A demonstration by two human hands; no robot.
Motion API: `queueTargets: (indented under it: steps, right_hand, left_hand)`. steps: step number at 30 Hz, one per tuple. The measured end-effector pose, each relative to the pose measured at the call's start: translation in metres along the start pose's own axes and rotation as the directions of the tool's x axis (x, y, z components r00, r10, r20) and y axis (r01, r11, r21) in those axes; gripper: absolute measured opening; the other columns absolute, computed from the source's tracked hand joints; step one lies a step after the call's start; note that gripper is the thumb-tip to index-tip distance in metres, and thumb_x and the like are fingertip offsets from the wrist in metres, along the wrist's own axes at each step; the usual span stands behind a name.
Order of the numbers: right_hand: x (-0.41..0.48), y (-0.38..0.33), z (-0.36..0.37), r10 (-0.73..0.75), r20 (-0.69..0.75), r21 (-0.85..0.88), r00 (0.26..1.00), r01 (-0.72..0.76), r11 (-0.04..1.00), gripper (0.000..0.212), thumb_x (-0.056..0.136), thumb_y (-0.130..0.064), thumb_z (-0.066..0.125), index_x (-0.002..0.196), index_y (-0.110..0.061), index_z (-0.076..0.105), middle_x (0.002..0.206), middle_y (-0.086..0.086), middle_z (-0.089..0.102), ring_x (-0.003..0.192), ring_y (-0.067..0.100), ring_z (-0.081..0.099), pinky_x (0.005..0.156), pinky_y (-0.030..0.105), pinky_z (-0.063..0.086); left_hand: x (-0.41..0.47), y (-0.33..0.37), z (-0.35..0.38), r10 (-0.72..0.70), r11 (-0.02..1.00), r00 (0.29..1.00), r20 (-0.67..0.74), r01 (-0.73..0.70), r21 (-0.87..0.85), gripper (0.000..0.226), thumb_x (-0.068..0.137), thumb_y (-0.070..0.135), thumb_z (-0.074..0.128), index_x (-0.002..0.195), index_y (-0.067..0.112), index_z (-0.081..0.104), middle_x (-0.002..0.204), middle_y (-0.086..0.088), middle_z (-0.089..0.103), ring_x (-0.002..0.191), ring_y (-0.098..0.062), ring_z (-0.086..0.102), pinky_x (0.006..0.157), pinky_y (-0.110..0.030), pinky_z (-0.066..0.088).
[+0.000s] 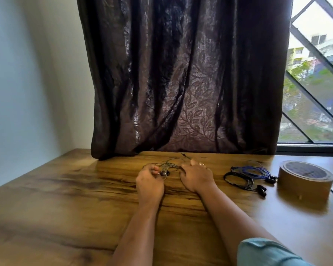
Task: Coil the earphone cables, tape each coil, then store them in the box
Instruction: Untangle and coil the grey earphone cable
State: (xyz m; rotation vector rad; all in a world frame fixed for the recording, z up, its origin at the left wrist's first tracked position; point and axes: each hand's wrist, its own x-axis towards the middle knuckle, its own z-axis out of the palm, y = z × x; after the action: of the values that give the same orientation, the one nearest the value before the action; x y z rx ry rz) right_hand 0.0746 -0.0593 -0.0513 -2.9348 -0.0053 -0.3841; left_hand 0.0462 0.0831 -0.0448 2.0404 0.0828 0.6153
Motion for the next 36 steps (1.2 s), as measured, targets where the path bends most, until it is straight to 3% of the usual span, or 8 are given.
queueTargets:
  steps: [10,15,20,24,28,31,33,36]
  right_hand:
    - [-0.025,0.003,-0.007,-0.050,-0.151,0.318,0.987,0.096,0.943,0.013,0.097,-0.033,0.048,0.092,-0.029,0.059,0.102,-0.005,0.058,0.096,0.016,0.055,0.073,0.029,0.044]
    - [-0.081,-0.005,-0.030,0.058,-0.144,0.808,0.988,0.084,0.583,0.021,0.101,-0.021,0.041,0.088,-0.022,0.058,0.064,-0.005,0.057,0.057,0.006,0.049,0.054,0.014,0.040]
    - [-0.130,0.006,-0.043,0.218,-0.284,0.905,0.934,0.185,0.383,0.027,0.101,-0.008,0.037,0.100,-0.021,0.060,0.058,-0.001,0.051,0.047,0.007,0.044,0.044,0.018,0.038]
    - [-0.127,0.027,-0.050,0.526,-0.320,0.809,0.788,-0.061,0.584,0.027,0.098,-0.010,0.043,0.107,-0.019,0.067,0.082,-0.001,0.066,0.070,0.011,0.055,0.060,0.025,0.041]
    - [-0.119,0.037,-0.050,0.440,-0.303,0.379,0.845,-0.316,0.870,0.030,0.091,-0.013,0.052,0.115,-0.020,0.068,0.132,-0.008,0.050,0.116,0.020,0.037,0.090,0.030,0.033]
    - [-0.117,0.025,-0.051,0.195,-0.468,0.394,0.862,0.005,0.919,0.037,0.091,-0.013,0.048,0.123,-0.025,0.063,0.131,-0.010,0.052,0.115,0.006,0.038,0.096,0.032,0.030]
    - [-0.117,0.015,-0.049,0.013,-0.453,0.511,0.892,0.247,0.823,0.039,0.097,-0.021,0.042,0.133,-0.030,0.051,0.126,-0.015,0.054,0.109,-0.013,0.038,0.101,0.029,0.033]
    - [-0.116,0.008,-0.042,-0.128,-0.338,0.489,0.932,0.291,0.823,0.046,0.094,-0.055,0.038,0.137,-0.039,0.043,0.122,-0.025,0.054,0.113,-0.008,0.043,0.099,0.026,0.035]
  left_hand:
    - [0.001,-0.003,0.004,0.009,0.996,0.999,0.053,-0.014,0.086,0.029,0.088,0.008,0.059,0.115,0.015,0.062,0.114,-0.003,0.063,0.105,-0.016,0.056,0.090,-0.026,0.045]
    - [-0.002,-0.004,0.007,0.097,0.903,0.959,0.264,-0.197,0.383,0.047,0.089,0.026,0.057,0.135,0.028,0.047,0.132,0.000,0.050,0.123,-0.022,0.043,0.100,-0.036,0.038]
    - [-0.010,0.002,0.002,0.146,0.914,0.949,0.280,-0.238,0.329,0.009,0.089,0.025,0.058,0.094,0.030,0.062,0.112,0.002,0.057,0.105,-0.019,0.053,0.088,-0.036,0.045]
    - [-0.021,0.004,-0.007,0.159,0.975,0.940,0.303,-0.197,0.100,0.015,0.086,0.024,0.064,0.078,0.029,0.053,0.089,0.008,0.061,0.085,-0.012,0.058,0.079,-0.035,0.051]
    - [-0.036,0.010,-0.017,0.248,0.962,0.919,0.305,-0.271,0.033,0.018,0.090,0.034,0.060,0.075,0.028,0.053,0.069,0.009,0.055,0.064,-0.006,0.052,0.056,-0.022,0.038]
    - [-0.040,0.011,-0.016,0.251,0.954,0.896,0.366,-0.294,0.063,0.021,0.092,0.045,0.050,0.082,0.028,0.058,0.070,0.010,0.058,0.062,-0.004,0.053,0.056,-0.020,0.036]
    - [-0.039,0.010,-0.013,0.275,0.946,0.870,0.408,-0.320,0.045,0.027,0.093,0.049,0.044,0.087,0.029,0.060,0.072,0.010,0.060,0.064,-0.007,0.056,0.059,-0.025,0.043]
    - [-0.034,0.009,-0.007,0.345,0.934,0.848,0.402,-0.354,-0.052,0.026,0.096,0.043,0.042,0.092,0.027,0.063,0.079,0.009,0.065,0.073,-0.008,0.062,0.069,-0.030,0.051]
